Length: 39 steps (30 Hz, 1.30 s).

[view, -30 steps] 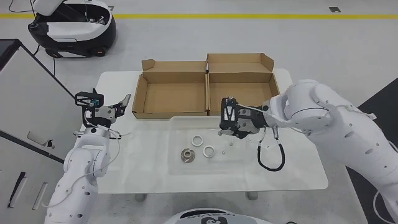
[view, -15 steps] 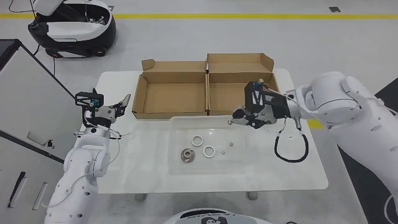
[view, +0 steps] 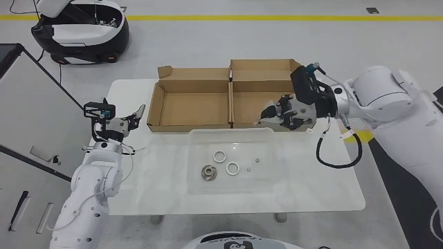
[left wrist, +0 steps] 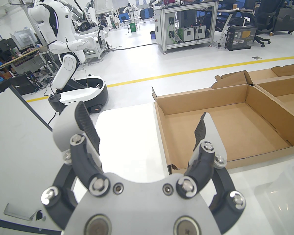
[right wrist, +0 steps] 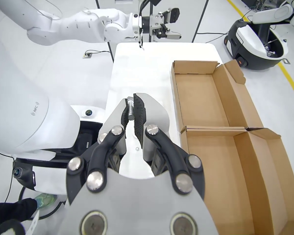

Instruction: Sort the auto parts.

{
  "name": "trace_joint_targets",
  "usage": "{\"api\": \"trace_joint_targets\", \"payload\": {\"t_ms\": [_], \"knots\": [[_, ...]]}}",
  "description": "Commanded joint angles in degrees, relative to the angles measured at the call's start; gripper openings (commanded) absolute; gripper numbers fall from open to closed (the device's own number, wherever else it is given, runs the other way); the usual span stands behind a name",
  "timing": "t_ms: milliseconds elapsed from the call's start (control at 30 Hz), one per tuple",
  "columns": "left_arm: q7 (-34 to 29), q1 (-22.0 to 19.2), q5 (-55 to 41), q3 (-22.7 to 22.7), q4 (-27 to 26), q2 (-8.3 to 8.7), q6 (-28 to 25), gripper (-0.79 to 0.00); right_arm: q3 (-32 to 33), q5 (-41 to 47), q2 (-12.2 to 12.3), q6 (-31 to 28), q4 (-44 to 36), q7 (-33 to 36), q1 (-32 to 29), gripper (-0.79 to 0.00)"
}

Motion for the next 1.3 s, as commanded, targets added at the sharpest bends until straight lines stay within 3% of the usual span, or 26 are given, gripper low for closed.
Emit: {"api": "trace_joint_targets", "payload": {"t_ms": [0,300,567,967,1267], "knots": [[0.0,0.0,0.0,0.0,0.0,0.00,0.0,0.000,-1.6,0.9,-0.5,-1.0,0.9,-1.0,1.8,-0.785],[0.0,0.0,0.0,0.0,0.0,0.00,0.0,0.000,-7.9,10.2,-3.0,-3.7,3.1,-3.7,9.8,-0.785],[0.0,0.0,0.0,0.0,0.0,0.00,0.0,0.000,-8.9,21.8,-3.3,-5.0,2.0,-5.0,12.4,-0.785],[0.0,0.0,0.0,0.0,0.0,0.00,0.0,0.000,-3.9,43.5,-1.6,-5.0,-4.4,-5.0,8.8,-0.785],[0.0,0.0,0.0,0.0,0.0,0.00,0.0,0.000,0.9,54.0,-0.7,-4.2,-9.0,-4.2,5.1,-0.785]]}}
